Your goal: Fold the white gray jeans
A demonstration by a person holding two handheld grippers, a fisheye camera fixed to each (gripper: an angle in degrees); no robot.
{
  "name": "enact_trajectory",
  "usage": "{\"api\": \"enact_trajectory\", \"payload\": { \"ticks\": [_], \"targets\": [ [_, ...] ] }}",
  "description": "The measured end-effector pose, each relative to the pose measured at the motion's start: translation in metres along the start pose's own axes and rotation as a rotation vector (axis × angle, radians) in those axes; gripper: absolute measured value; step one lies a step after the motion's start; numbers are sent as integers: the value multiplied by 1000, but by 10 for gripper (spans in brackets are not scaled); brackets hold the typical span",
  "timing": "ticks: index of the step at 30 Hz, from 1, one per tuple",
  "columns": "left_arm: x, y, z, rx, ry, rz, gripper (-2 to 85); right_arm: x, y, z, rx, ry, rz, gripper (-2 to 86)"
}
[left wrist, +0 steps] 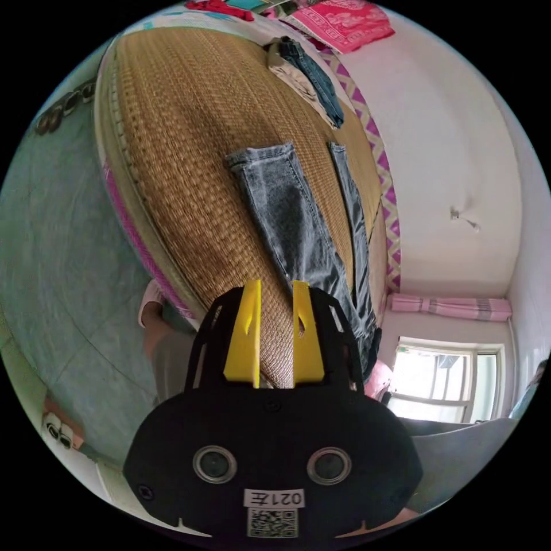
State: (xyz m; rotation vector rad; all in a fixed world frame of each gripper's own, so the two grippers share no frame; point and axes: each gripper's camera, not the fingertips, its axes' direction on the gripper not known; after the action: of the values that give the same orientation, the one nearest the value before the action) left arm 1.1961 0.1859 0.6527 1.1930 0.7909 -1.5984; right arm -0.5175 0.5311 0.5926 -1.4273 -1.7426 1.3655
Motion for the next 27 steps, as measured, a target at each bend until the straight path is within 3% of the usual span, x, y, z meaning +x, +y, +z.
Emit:
{"api": "enact_trajectory", "payload": {
  "ticks": [9,17,21,27],
  "targets": [
    [-54,-11,25,86,112,-56,89,18,-13,20,11,-191,20,126],
    [-98,-49,32,264,172,-155,63,15,-29,26,9,-130,20,92],
    [-93,-66,33,222,121,-104,4,9,-43,31,-40,-140,14,39],
    [-71,-81,16,168,23,-48,-9,-22,-59,34,-204,8,-101,19]
  ]
}}
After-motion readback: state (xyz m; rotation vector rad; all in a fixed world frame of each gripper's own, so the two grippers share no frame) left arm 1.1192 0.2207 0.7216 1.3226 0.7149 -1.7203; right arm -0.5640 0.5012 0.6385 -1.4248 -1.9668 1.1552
